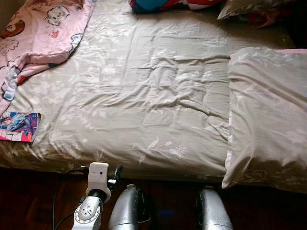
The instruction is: Clean up the room
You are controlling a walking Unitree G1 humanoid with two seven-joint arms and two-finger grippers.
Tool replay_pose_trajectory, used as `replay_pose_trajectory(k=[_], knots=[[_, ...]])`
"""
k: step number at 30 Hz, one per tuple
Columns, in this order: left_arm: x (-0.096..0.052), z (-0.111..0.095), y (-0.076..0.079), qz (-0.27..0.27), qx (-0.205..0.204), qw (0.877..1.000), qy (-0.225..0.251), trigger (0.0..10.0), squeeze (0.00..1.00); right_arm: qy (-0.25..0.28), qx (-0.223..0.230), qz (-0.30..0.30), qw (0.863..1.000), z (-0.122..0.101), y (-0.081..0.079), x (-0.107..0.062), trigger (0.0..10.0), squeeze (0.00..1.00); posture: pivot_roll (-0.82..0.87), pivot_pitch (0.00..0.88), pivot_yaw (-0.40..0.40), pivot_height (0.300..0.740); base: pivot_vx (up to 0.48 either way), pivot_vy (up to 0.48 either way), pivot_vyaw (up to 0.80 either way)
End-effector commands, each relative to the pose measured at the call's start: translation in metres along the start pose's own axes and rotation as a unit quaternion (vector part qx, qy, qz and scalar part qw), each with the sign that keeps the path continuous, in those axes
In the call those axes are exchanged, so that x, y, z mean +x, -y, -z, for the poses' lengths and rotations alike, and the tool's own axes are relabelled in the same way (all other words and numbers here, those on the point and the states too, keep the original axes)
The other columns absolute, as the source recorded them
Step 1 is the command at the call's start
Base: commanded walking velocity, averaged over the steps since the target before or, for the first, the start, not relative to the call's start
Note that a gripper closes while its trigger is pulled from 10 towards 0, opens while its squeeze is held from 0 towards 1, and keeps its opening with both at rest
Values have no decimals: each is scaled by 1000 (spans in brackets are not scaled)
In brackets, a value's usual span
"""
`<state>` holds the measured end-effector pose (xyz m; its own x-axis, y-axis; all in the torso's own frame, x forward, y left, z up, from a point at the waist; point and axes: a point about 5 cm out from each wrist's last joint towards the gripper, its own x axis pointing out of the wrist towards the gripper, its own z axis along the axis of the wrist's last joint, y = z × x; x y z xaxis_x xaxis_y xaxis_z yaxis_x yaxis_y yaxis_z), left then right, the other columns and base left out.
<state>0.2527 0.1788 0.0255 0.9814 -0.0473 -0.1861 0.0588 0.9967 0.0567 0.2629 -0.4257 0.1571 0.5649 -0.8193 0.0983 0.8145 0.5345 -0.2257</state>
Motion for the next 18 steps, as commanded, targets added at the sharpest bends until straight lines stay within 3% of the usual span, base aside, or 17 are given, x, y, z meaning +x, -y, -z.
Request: replay_pose_trajectory(k=[1, 2, 3, 5, 8, 12, 13, 16, 18], knots=[[-6, 12, 0, 2, -2, 1000, -24, 10000, 0, 1, 23, -86, 996, 9, -30, -14, 10000, 0, -143, 267, 91, 646, 0, 0, 0], [-6, 13, 0, 1, -3, 1000, -26, 10000, 0, -8, 33, -120, 992, 13, -42, -20, 10000, 0, -148, 264, 89, 646, 0, 0, 0], [-5, 16, -1, -5, -12, 999, -34, 10000, 0, -34, 66, -225, 972, 28, -78, -45, 10000, 0, -148, 264, 89, 646, 0, 0, 0], [-4, 19, -3, -13, -23, 999, -40, 10000, 0, -55, 83, -290, 952, 41, -102, -67, 10000, 0, -148, 258, 86, 646, 0, 0, 0], [-3, 23, -6, -30, -46, 997, -51, 10000, 0, -100, 71, -345, 931, 70, -126, -105, 10000, 0, -144, 249, 82, 646, 0, 0, 0], [-1, 29, -9, -47, -61, 995, -66, 10000, 0, -156, 60, -397, 903, 101, -142, -149, 10000, 0, -131, 235, 77, 651, 0, 0, 0], [-1, 29, -9, -47, -61, 995, -66, 10000, 0, -156, 60, -397, 903, 101, -142, -149, 10000, 0, -131, 235, 77, 651, 0, 0, 0], [-4, 39, -12, -59, -68, 992, -88, 10000, 0, -192, 44, -427, 882, 116, -149, -173, 10000, 0, -139, 223, 63, 671, 0, 0, 0], [-5, 42, -13, -61, -69, 991, -94, 10000, 0, -200, 43, -433, 878, 118, -150, -176, 10000, 0, -139, 221, 62, 676, 0, 0, 0]])
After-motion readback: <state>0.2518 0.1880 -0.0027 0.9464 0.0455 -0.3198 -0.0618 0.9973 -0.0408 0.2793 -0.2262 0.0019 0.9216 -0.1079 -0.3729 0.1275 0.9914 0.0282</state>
